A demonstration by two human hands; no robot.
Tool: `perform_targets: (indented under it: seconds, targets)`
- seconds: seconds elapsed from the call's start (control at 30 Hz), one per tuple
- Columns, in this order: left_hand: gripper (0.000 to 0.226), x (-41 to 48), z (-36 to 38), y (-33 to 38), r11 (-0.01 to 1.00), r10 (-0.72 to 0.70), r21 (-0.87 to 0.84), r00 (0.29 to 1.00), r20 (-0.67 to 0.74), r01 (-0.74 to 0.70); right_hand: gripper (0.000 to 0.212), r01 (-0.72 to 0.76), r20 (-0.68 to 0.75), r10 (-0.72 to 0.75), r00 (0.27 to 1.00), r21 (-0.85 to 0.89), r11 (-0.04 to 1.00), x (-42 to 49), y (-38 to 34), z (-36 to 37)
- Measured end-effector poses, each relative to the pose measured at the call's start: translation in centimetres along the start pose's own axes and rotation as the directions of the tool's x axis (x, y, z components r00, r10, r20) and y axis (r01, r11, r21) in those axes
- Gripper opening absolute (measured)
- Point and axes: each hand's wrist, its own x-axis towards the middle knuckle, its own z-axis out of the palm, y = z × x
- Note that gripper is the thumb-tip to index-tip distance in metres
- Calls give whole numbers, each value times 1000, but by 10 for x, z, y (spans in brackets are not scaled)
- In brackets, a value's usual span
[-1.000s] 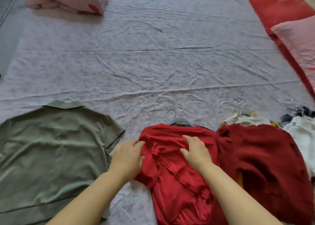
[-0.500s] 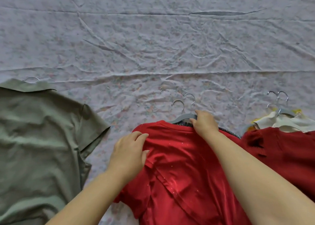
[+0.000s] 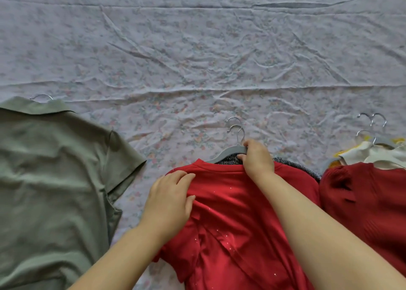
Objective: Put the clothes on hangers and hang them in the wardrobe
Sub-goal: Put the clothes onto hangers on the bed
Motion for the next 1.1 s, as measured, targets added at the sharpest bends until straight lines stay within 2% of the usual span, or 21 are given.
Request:
perform_targets:
  seconds: [0.13,0.27,0.53,0.73,0.9,1.1]
  targets:
    - [47,-6,4,-7,1000,-25,-7,999,21,25,46,-95,12,94,996,116,989,3,-2,-3]
    - [45,-12,9,-11,999,-42,-26,999,26,42,24,-56,55,51,997,83,995,6,-10,-4]
    - [46,-20,-2,-10,998,-46,-50,999,5,46,10,-30,-5,33,999,318,948,-21,-14,-21]
    - [48,-30,-36,12,996,-17,-91,1000,-24,15,15,78,-38,-68,997,505,860,-78,-24,-73]
    - [47,-48,-84,41,991,1,-131,993,-119,-16,23,167,-95,-138,986,625,762,-140,-53,-118]
    - [50,-90,-143,54,993,7,-114,974,-227,-34,23,330,-176,-284,942,634,700,-217,-108,-177]
